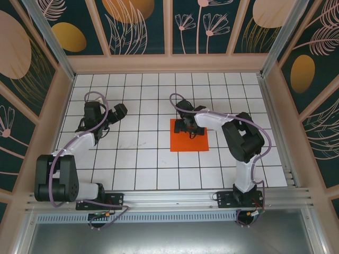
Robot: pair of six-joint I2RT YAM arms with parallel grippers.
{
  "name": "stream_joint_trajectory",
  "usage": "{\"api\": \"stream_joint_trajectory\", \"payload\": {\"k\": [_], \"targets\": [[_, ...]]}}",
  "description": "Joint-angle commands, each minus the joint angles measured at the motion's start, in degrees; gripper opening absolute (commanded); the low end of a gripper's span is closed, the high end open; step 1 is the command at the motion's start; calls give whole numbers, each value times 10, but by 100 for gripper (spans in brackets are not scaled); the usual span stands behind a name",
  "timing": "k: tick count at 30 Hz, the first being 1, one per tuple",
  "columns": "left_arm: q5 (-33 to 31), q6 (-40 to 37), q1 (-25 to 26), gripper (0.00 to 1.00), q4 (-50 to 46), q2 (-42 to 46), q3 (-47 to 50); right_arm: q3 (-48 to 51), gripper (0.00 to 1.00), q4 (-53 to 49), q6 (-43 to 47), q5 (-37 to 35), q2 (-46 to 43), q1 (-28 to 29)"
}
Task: Fold a paper plane with a square sheet of paper (pick it up from the middle)
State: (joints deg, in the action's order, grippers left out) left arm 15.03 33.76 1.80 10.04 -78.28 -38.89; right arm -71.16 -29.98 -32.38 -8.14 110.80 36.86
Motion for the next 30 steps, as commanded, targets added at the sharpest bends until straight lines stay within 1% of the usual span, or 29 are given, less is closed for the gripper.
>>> {"api": "stream_joint_trajectory", "payload": {"k": [1, 5, 14, 20, 21, 23, 28, 30], "targets": [[8, 7, -3, 99, 7, -5, 4, 31, 96, -18, -2, 9, 43, 4], [7, 7, -2, 98, 5, -6, 4, 44, 91, -1, 0, 18, 46, 0], [5, 5, -2, 99, 2, -6, 6, 51, 81, 4, -5, 8, 52, -7], [7, 6, -3, 98, 1, -7, 6, 44, 76, 16, -1, 19, 29, -9], [7, 7, -2, 98, 1, -7, 6, 40, 76, 16, 0, 22, 24, -9], [9, 7, -2, 99, 1, -7, 6, 29, 83, 12, -2, 22, 13, -7], [8, 7, -2, 98, 1, -8, 7, 11, 92, -27, -13, -23, -24, 4], [8, 7, -2, 98, 2, -9, 9, 14, 95, -32, -12, -23, -34, 11]]}}
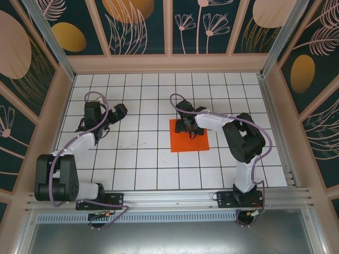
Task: Fold a paper plane with a square sheet of paper (pick it up from the middle)
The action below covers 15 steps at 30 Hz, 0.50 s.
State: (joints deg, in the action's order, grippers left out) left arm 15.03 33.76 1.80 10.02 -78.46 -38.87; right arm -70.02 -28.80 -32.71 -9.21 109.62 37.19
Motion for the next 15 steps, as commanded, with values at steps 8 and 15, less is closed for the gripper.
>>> {"api": "stream_joint_trajectory", "payload": {"k": [8, 15], "targets": [[12, 11, -2, 98, 3, -8, 11, 37, 98, -41, -34, 4, -16, 32], [17, 14, -2, 99, 3, -6, 10, 24, 98, -55, -42, -27, -45, 38]]}}
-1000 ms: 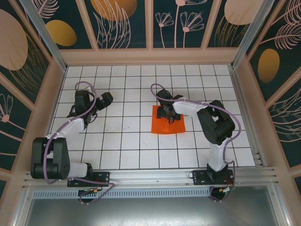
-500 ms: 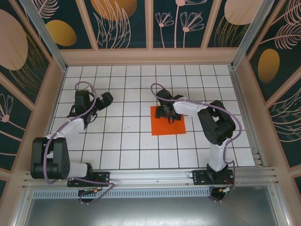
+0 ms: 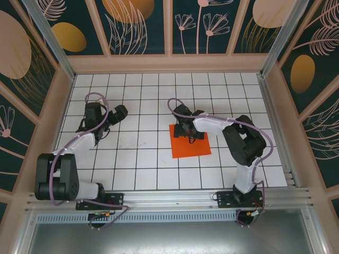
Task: Fold a paper plane with a square sheet of paper (pick it up from the middle)
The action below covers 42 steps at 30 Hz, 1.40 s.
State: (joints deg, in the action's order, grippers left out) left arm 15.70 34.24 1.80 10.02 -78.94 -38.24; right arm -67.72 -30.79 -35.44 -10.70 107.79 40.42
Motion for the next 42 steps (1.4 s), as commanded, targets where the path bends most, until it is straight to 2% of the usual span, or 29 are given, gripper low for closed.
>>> {"api": "stream_joint_trajectory", "payload": {"k": [1, 7, 11, 18, 21, 25, 31, 32, 35, 42], "targets": [[12, 10, -2, 99, 4, -2, 4, -1, 98, -38, -15, -14, -35, 6], [17, 14, -2, 99, 7, 0, 5, 27, 98, -32, -21, 16, -62, 12], [23, 16, -2, 99, 6, 4, 8, 52, 97, -23, -23, 42, -46, 20], [37, 30, -2, 99, 11, 14, 17, 60, 95, -17, -23, 38, -10, 25], [50, 40, -2, 98, 11, 19, 20, 67, 89, -10, -25, 37, 6, 24], [84, 59, -2, 99, 13, 32, 36, 70, 72, 7, -30, 39, 3, 20], [128, 99, 3, 99, 28, 66, 82, 56, 63, 44, -26, 47, -46, 12], [132, 104, 4, 99, 30, 72, 87, 55, 63, 50, -27, 49, -55, 11], [135, 110, 6, 98, 33, 90, 99, 46, 75, 45, -29, 40, -63, 10], [133, 121, 11, 99, 39, 107, 111, 14, 94, -51, -38, -11, -55, 39]]}}
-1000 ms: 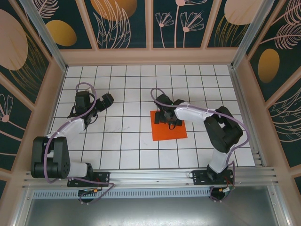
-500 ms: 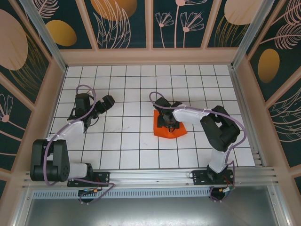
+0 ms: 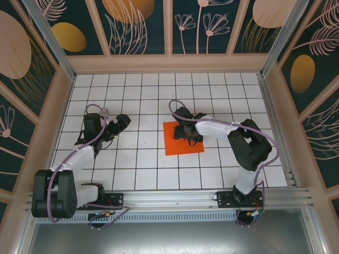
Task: Fold a paper plane with a square sheet of paper (pick it up from the middle)
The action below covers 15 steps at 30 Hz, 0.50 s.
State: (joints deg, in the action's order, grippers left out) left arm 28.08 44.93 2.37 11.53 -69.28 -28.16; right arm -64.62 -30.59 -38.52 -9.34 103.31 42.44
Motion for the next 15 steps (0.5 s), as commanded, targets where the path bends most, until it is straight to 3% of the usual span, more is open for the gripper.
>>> {"api": "stream_joint_trajectory", "payload": {"k": [1, 8, 15], "targets": [[10, 16, 6, 99, 27, 11, 12, -14, 95, -60, -15, -23, -15, 26], [15, 20, 20, 98, 24, 6, 19, 12, 96, -47, -44, 20, -14, 52], [15, 31, 38, 99, 25, 4, 24, 16, 86, -44, -39, 24, 27, 53]]}}
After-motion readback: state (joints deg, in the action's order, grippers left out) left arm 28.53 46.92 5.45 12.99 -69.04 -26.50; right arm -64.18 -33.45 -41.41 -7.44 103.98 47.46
